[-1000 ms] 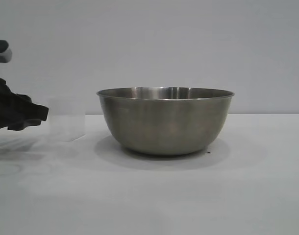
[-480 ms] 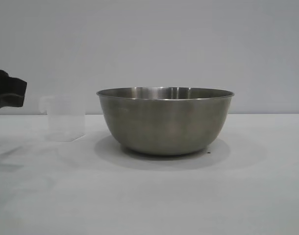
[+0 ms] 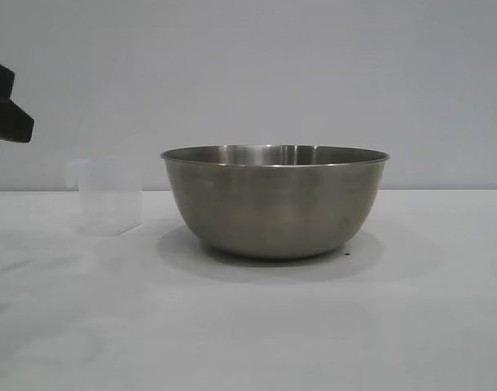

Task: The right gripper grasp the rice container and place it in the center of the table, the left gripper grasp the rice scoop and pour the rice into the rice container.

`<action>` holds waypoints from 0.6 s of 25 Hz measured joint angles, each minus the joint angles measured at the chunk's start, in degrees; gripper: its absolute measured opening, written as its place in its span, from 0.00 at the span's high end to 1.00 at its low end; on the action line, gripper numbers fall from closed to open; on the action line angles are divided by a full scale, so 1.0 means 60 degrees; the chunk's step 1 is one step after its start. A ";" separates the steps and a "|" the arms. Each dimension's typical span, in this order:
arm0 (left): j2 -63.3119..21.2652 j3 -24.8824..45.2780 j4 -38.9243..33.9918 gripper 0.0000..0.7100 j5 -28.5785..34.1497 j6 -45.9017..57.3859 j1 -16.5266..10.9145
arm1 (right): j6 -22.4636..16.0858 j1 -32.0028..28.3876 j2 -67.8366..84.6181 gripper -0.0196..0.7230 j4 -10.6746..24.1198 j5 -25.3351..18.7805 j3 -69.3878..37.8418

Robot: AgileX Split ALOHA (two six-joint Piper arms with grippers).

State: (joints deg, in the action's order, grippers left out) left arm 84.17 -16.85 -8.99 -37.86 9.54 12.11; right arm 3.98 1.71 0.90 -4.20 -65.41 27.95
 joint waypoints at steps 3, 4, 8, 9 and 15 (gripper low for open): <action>-0.0887 0.0015 0.0000 0.63 0.1223 0.0372 0.0000 | 0.0000 0.0000 0.0000 0.23 0.0000 0.0000 0.0000; -0.1214 0.0015 0.0000 0.63 0.1639 0.0515 0.0000 | 0.0000 0.0000 0.0000 0.23 0.0000 0.0000 0.0000; -0.2541 0.0015 -0.0068 0.63 0.3332 0.0818 0.0000 | 0.0000 0.0000 0.0000 0.23 0.0000 0.0000 0.0000; -0.2843 0.0015 -0.0138 0.63 0.3819 0.0840 0.0000 | 0.0000 0.0000 0.0000 0.23 0.0000 0.0000 0.0000; -0.4912 -0.0325 -0.0498 0.63 0.6706 0.0876 0.0000 | 0.0000 0.0000 0.0000 0.23 0.0000 0.0000 0.0000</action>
State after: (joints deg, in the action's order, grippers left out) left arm 54.70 -18.80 -11.97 2.38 14.79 12.11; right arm 3.98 1.71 0.90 -4.20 -65.41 27.95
